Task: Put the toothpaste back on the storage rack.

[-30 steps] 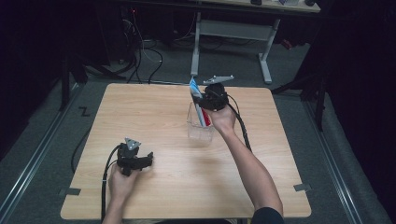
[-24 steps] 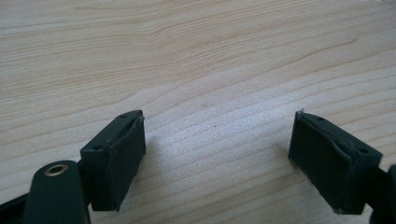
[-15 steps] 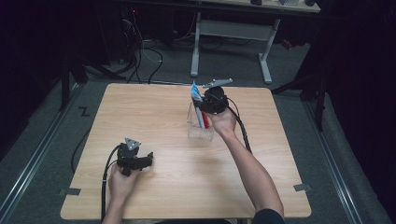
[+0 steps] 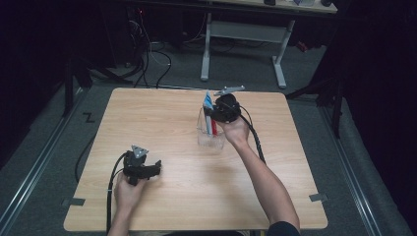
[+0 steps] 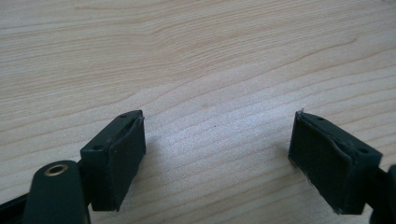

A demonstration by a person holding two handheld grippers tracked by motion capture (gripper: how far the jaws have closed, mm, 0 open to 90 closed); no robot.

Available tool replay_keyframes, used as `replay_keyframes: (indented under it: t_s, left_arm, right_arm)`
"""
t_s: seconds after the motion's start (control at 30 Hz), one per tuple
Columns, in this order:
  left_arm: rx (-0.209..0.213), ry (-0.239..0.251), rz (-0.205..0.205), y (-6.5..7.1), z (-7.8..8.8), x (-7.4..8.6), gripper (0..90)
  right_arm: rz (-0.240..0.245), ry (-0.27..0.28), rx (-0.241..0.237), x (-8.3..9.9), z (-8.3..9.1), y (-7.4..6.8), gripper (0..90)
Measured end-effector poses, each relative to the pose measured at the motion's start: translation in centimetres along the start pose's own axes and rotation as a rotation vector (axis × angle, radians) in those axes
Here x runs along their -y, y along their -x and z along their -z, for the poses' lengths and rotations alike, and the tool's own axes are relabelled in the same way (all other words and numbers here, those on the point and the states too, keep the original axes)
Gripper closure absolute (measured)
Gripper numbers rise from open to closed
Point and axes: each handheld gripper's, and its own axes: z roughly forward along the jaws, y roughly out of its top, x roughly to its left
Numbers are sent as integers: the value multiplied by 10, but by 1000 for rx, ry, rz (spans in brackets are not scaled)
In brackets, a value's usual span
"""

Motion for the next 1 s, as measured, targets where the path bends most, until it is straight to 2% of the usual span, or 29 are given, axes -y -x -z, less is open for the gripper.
replay_keyframes:
  t_s: [1.0]
  left_arm:
    - [0,-1,-1,0,0,0,191]
  right_arm:
    - [1,-19,3,12,-2,-1,695]
